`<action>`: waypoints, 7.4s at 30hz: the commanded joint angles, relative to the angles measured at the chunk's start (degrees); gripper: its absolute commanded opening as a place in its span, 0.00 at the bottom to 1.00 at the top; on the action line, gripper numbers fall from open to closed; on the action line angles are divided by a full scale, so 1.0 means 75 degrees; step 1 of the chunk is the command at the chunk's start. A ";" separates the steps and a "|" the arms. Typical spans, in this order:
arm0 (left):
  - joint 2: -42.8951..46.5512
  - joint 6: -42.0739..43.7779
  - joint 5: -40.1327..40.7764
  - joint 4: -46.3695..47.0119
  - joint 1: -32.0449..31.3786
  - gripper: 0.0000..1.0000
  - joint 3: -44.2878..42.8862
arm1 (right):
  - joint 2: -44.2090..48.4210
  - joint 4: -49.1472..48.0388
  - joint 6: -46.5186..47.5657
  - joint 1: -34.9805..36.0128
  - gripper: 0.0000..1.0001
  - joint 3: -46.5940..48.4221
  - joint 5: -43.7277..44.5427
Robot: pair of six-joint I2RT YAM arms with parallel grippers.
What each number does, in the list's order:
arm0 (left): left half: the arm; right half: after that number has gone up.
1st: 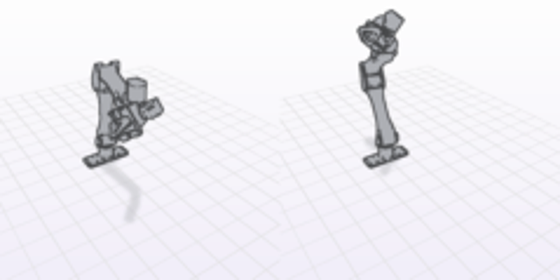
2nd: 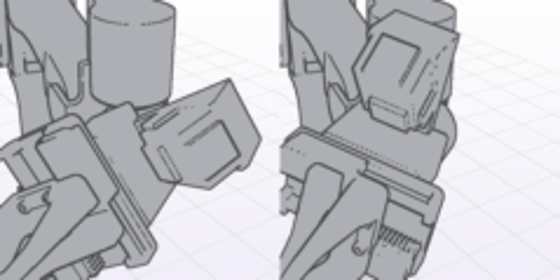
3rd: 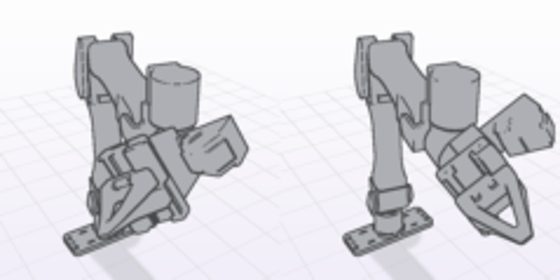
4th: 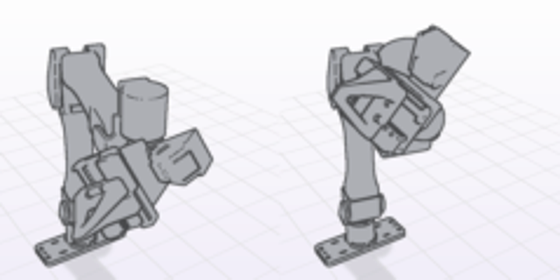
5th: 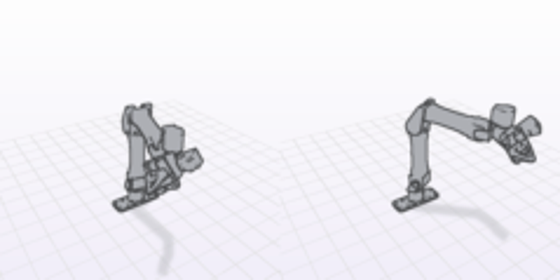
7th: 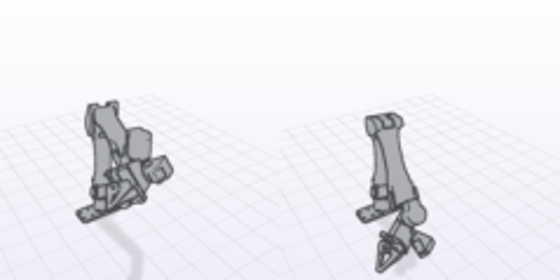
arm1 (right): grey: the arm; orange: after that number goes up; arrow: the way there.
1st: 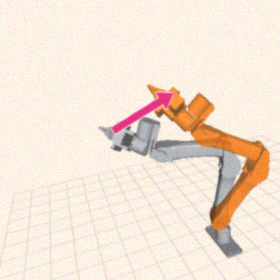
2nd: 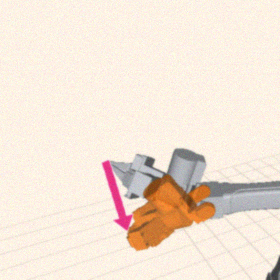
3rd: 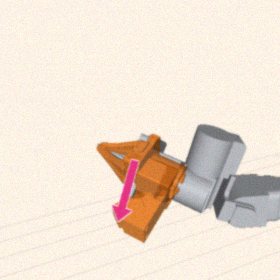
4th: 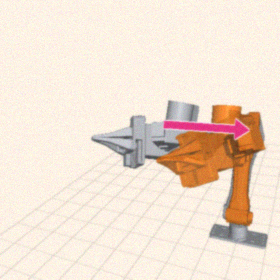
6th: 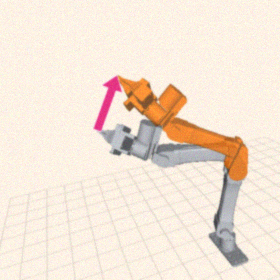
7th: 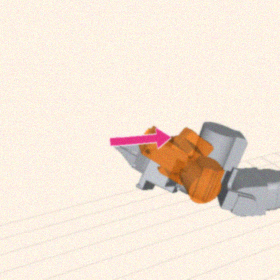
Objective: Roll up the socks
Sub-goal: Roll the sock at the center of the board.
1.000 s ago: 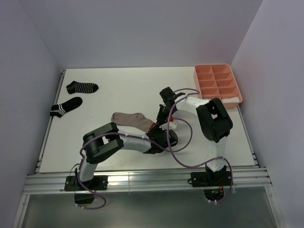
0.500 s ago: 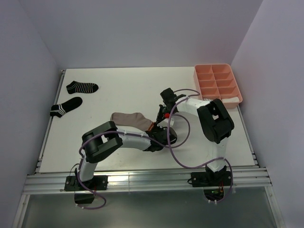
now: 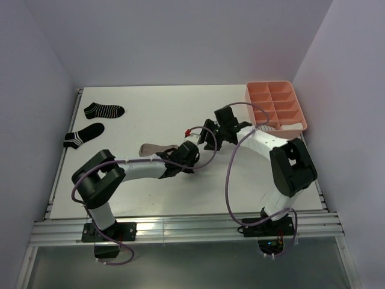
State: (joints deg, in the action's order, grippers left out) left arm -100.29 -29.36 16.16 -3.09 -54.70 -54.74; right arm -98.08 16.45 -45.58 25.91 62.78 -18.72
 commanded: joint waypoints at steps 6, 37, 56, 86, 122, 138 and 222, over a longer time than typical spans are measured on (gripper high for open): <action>0.0200 -0.1367 -0.3360 0.0178 0.1210 0.04 0.0700 | 0.1650 -0.2169 -0.0507 -0.0174 0.61 -0.1746 0.0504; -0.0561 -0.3784 -0.5987 0.2159 0.3144 0.04 0.2295 | 0.0316 -0.4783 -0.2289 0.1279 0.59 -0.3298 0.0984; -0.0773 -0.4253 -0.6315 0.2803 0.3402 0.04 0.2717 | -0.0692 -0.4702 -0.2361 0.1444 0.16 -0.3180 0.0562; 0.2625 -0.0891 -0.0645 0.1220 0.1659 0.45 0.1932 | -0.1383 0.2048 0.0124 0.1572 0.00 0.1203 0.2684; -0.0081 -0.0689 0.3386 0.0987 -0.1391 0.47 0.0525 | -0.1875 0.1651 -0.0192 0.1350 0.00 0.0805 0.1231; -0.0104 -0.1322 0.3763 0.0109 -0.1414 0.44 0.0514 | -0.1911 0.1569 -0.0168 0.1338 0.00 0.0781 0.1148; 0.2591 -0.7112 -0.3678 0.4618 0.3027 0.02 0.6080 | -0.1734 -0.5415 -0.1446 0.1959 0.55 -0.2219 -0.0808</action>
State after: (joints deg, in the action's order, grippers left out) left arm -79.20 -80.90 -10.57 32.08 -32.58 -11.35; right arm -107.79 -26.28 -57.60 40.21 45.93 -25.45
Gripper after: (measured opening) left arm 0.046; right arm 0.549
